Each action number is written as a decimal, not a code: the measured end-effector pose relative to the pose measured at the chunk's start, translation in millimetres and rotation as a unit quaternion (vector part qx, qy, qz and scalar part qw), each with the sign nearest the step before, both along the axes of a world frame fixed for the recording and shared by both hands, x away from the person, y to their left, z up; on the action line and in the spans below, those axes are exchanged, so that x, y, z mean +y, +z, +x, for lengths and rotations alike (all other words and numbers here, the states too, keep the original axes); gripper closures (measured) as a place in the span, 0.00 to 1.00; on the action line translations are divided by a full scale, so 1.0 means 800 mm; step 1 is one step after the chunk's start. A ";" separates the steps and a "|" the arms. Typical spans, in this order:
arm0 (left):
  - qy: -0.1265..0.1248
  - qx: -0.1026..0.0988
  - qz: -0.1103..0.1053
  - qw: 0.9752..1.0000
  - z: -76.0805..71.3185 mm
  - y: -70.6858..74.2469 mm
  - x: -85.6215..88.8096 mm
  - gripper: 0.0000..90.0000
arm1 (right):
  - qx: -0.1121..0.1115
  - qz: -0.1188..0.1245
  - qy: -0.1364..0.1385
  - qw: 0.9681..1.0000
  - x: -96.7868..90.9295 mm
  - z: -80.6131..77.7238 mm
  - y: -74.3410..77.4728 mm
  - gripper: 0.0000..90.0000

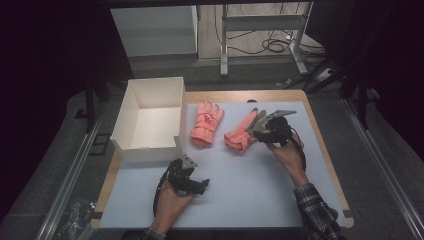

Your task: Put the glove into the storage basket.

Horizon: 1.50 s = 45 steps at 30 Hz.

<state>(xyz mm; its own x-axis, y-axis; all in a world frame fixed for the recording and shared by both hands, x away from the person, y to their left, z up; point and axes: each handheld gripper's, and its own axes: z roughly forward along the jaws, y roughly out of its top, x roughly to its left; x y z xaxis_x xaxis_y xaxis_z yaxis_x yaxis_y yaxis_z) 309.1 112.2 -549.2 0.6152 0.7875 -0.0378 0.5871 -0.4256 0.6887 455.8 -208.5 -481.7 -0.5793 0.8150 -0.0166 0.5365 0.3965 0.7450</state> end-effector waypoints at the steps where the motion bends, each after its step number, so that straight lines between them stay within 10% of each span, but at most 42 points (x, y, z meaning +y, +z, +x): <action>1: 0.000 0.000 0.000 1.000 0.000 0.000 0.000 0.02 | 0.000 0.000 0.000 1.000 0.000 0.000 0.000 0.42; 11: 0.002 -0.001 -0.003 1.000 0.000 0.000 0.000 0.02 | 0.026 -0.021 -0.026 0.999 0.023 0.040 -0.026 0.44; 18: 0.002 -0.001 -0.003 1.000 0.000 0.000 -0.001 0.02 | 0.027 -0.039 -0.042 0.998 0.030 0.036 -0.031 0.91; 24: 0.001 0.001 -0.001 1.000 0.000 0.000 0.000 0.02 | 0.022 -0.040 -0.034 0.998 0.029 0.035 -0.027 0.96; 45: 0.000 0.000 0.000 1.000 0.000 0.000 0.000 0.02 | 0.026 0.027 0.087 0.995 0.007 -0.026 0.029 0.97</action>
<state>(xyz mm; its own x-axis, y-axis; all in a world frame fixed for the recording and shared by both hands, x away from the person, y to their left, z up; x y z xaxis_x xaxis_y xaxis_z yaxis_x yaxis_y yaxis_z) 309.1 112.2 -549.2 0.6147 0.7879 -0.0383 0.5875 -0.4249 0.6887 435.2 -203.0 -458.1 -0.7112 0.7006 0.0581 0.5011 0.4473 0.7408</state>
